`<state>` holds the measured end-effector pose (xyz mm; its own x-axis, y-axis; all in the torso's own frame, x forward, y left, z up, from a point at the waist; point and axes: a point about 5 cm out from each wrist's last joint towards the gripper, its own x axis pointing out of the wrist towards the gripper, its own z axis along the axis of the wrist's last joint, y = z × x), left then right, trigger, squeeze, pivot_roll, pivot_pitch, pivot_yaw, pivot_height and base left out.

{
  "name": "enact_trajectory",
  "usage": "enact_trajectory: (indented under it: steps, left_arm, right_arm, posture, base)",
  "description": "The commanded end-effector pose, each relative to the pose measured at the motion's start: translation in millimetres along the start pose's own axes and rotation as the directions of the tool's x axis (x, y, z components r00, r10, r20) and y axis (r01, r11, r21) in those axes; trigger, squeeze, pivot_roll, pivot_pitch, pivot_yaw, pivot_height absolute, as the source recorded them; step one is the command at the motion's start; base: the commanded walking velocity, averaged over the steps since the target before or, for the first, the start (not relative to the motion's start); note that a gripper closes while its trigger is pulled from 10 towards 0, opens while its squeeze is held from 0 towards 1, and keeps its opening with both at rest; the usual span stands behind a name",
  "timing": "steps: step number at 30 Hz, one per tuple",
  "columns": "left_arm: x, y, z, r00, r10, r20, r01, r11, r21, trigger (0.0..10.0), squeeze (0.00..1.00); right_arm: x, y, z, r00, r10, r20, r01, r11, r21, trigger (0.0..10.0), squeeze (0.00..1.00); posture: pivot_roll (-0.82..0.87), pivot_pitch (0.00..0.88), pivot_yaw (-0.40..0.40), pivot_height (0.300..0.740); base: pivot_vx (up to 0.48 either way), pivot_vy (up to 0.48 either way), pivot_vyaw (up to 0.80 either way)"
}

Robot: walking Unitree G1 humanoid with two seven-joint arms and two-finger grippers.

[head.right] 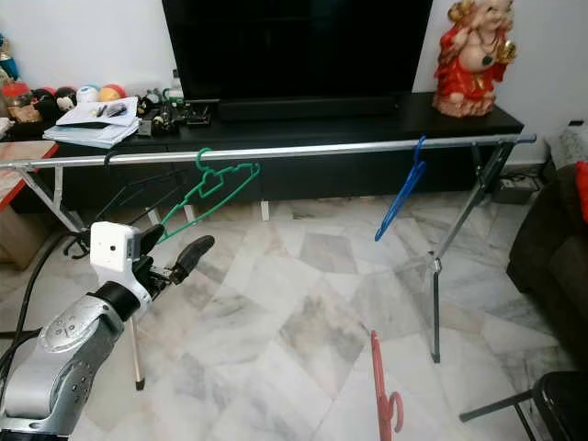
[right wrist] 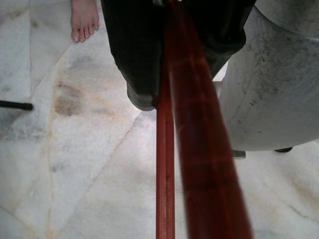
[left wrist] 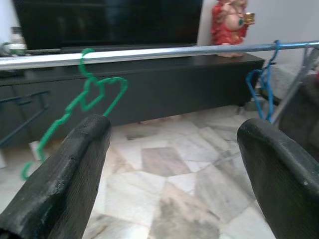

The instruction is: Hang hanger

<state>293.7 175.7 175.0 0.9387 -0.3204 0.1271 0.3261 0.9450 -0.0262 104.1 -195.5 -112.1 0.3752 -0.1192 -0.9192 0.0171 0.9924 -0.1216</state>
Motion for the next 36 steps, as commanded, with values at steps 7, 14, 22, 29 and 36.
enact_trajectory:
  steps: [7,14,22,29,36]
  left_arm:
    - [-1.1,-6.8,-6.0,0.989,-0.129,-0.071,0.137,0.983,0.122,10.0,0.0]
    - [-3.8,-22.6,-23.5,0.894,-0.367,-0.258,0.435,0.85,0.298,10.0,0.0]
    - [-16.3,-31.0,-46.8,0.722,-0.51,-0.467,0.685,0.625,0.375,10.0,0.0]
    - [-18.0,-36.5,-54.3,0.647,-0.563,-0.514,0.759,0.535,0.371,10.0,0.0]
    - [-13.2,-44.3,-54.0,0.633,-0.602,-0.487,0.774,0.509,0.377,10.0,0.0]
  right_arm:
    - [-1.5,9.2,-6.4,1.0,0.01,0.014,-0.009,0.999,-0.04,10.0,0.0]
    - [-0.5,13.9,12.1,0.991,0.087,0.105,-0.029,0.887,-0.461,10.0,0.0]
    - [-2.4,-3.1,110.3,0.947,0.24,0.214,-0.008,0.682,-0.731,10.0,0.0]
    - [-10.7,-23.3,140.6,0.941,0.299,0.159,-0.007,0.488,-0.873,10.0,0.0]
    - [-16.5,-22.1,150.5,0.926,0.377,0.033,-0.099,0.324,-0.941,10.0,0.0]
  posture:
    - [0.12,0.053,0.058,0.74]
    - [0.1,0.055,0.063,0.74]
    - [0.1,0.058,0.053,0.74]
    - [0.1,0.062,0.046,0.74]
    - [0.1,0.066,0.048,0.74]
  base:
    - [0.0,0.0,0.0]
    - [0.0,0.0,0.0]
    - [0.0,0.0,0.0]
    - [0.0,0.0,0.0]
    - [0.0,0.0,0.0]
